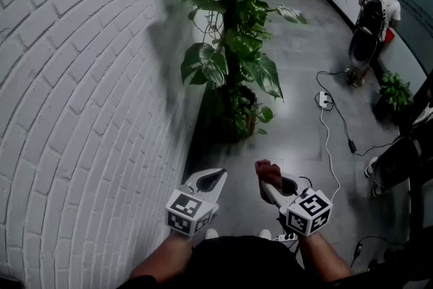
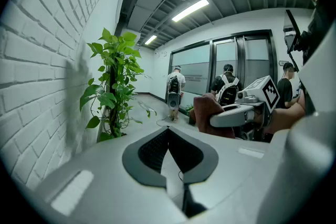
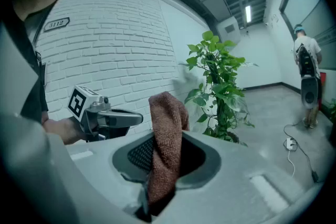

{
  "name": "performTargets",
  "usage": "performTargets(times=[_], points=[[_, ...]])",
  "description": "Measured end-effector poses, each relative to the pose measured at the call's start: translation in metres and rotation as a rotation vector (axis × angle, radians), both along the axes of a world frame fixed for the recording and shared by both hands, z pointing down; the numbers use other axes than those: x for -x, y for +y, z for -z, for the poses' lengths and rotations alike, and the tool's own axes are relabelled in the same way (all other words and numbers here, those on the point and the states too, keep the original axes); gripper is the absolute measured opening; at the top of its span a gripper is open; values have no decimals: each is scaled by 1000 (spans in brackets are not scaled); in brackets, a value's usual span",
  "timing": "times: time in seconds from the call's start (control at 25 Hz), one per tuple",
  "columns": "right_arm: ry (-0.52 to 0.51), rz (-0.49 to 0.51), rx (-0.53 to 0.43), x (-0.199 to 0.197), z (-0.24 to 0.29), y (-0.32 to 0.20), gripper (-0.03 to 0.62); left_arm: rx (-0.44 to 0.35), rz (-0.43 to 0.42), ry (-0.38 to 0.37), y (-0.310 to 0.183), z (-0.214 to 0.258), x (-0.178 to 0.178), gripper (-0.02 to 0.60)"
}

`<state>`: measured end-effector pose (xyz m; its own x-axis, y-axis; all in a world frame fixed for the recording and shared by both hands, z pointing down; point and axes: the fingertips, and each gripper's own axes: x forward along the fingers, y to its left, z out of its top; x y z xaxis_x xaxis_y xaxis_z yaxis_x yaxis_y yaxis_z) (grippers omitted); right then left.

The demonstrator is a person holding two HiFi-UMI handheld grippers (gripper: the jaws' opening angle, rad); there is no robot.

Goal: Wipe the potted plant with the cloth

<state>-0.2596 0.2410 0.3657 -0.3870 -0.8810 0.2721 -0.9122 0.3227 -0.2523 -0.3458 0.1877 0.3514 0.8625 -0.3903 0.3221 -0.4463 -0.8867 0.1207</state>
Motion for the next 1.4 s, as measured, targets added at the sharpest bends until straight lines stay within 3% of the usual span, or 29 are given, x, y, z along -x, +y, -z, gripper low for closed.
performTargets(times=[0.28, 0.64, 0.88, 1.16, 1.4], points=[[-11, 19, -15, -40, 1, 6, 69, -1, 21, -10, 8, -1, -38, 17], [2, 47, -5, -121, -3, 44, 69, 2, 58, -7, 29, -12, -111, 17], [-12, 62, 10, -147, -18, 51, 69, 17, 65, -18, 27, -24, -139, 17], [-10, 90, 27, -163, -9, -2, 69, 35, 90, -38, -33, -27, -155, 17], [8, 100, 18, -181, -20, -68, 69, 7, 105, -63, -104, -56, -173, 17]])
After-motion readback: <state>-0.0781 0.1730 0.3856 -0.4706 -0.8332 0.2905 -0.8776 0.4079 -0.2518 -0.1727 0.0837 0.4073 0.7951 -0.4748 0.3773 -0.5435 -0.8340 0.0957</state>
